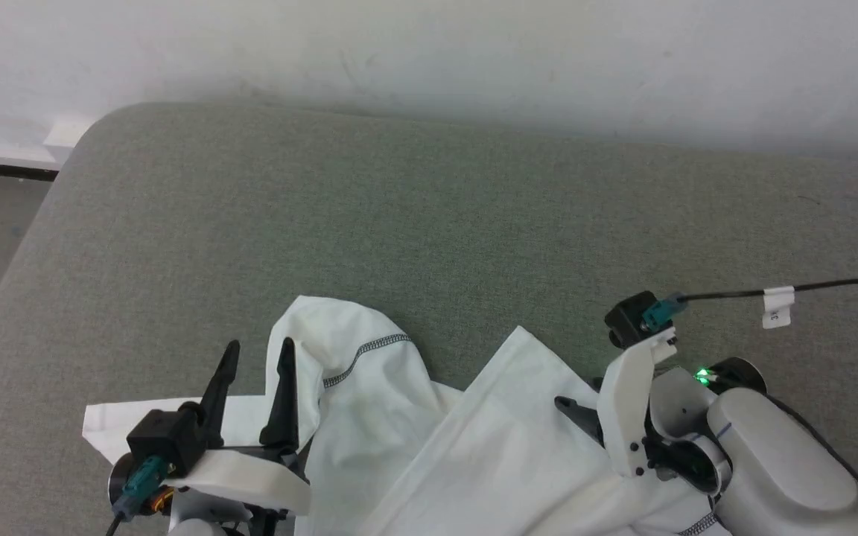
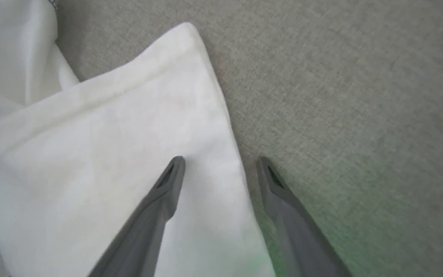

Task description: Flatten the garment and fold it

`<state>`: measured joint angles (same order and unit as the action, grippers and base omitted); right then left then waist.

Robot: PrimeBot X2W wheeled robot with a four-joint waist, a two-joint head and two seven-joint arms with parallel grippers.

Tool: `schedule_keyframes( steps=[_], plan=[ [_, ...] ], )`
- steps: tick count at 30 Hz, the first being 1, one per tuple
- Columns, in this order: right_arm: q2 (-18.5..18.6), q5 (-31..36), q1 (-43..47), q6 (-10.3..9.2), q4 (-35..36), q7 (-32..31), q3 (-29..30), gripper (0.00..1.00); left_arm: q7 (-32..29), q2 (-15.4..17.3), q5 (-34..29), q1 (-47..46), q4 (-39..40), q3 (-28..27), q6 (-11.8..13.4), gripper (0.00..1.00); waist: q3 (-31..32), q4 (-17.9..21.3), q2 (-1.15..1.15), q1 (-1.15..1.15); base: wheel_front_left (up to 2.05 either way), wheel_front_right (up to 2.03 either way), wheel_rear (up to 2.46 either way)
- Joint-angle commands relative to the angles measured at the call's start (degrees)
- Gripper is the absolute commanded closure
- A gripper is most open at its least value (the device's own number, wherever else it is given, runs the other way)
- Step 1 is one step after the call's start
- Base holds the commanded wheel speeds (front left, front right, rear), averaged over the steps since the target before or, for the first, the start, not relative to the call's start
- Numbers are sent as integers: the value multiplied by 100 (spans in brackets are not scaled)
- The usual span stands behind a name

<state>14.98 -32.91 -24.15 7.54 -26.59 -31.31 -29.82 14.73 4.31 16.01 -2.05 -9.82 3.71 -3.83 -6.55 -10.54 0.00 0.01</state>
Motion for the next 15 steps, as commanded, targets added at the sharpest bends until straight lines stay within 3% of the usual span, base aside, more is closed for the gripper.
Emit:
schedule_keyframes(
  steps=[1,2,3,5,8,9,12,15],
  plan=[
    [28,-260,-127,-5,-307,-211,-271,4,27,-37,-79,-100,-32,-27,-44,0,-69,-59,0,-1,0,0,0],
    [43,-377,-162,-5,-420,-335,-434,60,27,-43,-86,-104,-46,-41,-52,0,-68,-55,0,-1,0,0,0],
    [50,-524,-183,-5,-483,-427,-574,98,27,-49,-92,-105,-63,-59,-60,0,-62,-45,0,-1,0,0,0],
    [94,-773,-260,-5,-432,-329,-757,100,27,-56,-105,-93,-88,-120,-68,0,-31,15,0,-1,0,0,0],
    [258,-873,-449,-5,-100,484,-839,100,27,-60,-146,-45,-118,-213,-74,0,67,158,0,-1,0,0,0],
    [258,-873,-449,-5,-100,484,-839,100,27,-60,-146,-45,-118,-213,-74,0,67,158,0,-1,0,0,0],
    [465,-975,-488,-5,411,1284,-805,100,27,-50,-195,15,-149,-272,-100,0,232,296,0,-1,0,0,0],
    [774,-1165,-187,-5,1088,1657,-705,100,27,-41,-242,135,-185,-324,-109,0,479,450,0,-1,0,0,0]
  ],
)
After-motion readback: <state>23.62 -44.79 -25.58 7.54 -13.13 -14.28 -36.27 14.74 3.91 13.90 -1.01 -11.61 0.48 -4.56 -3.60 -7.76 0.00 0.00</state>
